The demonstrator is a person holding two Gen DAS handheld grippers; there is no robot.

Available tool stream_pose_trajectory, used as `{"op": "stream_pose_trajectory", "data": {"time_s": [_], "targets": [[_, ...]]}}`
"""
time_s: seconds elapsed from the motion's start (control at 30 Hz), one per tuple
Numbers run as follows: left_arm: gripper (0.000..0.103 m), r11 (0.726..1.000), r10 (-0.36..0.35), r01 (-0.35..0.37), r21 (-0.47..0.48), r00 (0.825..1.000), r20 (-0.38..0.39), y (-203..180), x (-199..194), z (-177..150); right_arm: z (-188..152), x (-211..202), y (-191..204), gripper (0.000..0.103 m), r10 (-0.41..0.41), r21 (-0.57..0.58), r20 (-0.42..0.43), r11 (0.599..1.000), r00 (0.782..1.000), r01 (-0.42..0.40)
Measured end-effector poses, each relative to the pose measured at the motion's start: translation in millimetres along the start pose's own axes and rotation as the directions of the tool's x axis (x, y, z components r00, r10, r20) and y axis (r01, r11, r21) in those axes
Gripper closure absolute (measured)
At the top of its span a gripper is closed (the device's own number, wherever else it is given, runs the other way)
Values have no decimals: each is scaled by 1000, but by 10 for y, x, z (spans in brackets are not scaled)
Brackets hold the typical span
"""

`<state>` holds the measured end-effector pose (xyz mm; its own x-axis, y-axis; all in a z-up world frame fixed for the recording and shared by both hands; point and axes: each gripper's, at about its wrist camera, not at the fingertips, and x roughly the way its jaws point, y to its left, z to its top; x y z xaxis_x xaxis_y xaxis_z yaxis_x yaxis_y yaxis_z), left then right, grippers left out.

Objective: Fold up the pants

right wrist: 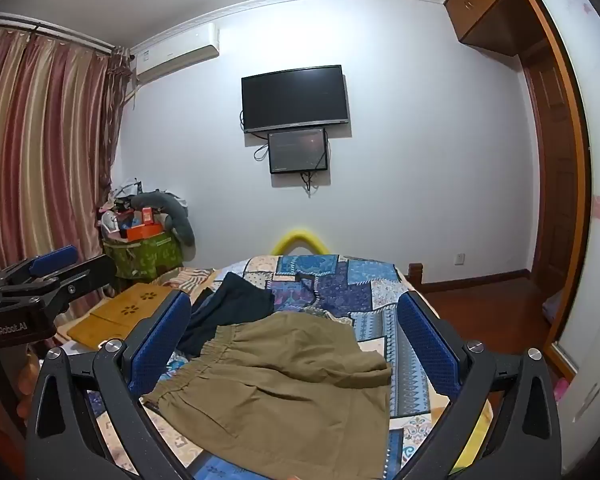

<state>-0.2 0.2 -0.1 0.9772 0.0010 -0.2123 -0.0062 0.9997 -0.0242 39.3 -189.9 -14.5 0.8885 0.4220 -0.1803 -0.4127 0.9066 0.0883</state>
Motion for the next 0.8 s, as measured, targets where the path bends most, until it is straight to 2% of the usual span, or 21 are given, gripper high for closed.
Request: {"op": "stream_pose_trajectory", "data": {"time_s": [0.8], "targets": [[0, 1000, 0, 0, 16, 1000, -9, -21, 16, 9, -19, 0, -29, 1, -1, 14, -20, 1000, 1000, 1]]}}
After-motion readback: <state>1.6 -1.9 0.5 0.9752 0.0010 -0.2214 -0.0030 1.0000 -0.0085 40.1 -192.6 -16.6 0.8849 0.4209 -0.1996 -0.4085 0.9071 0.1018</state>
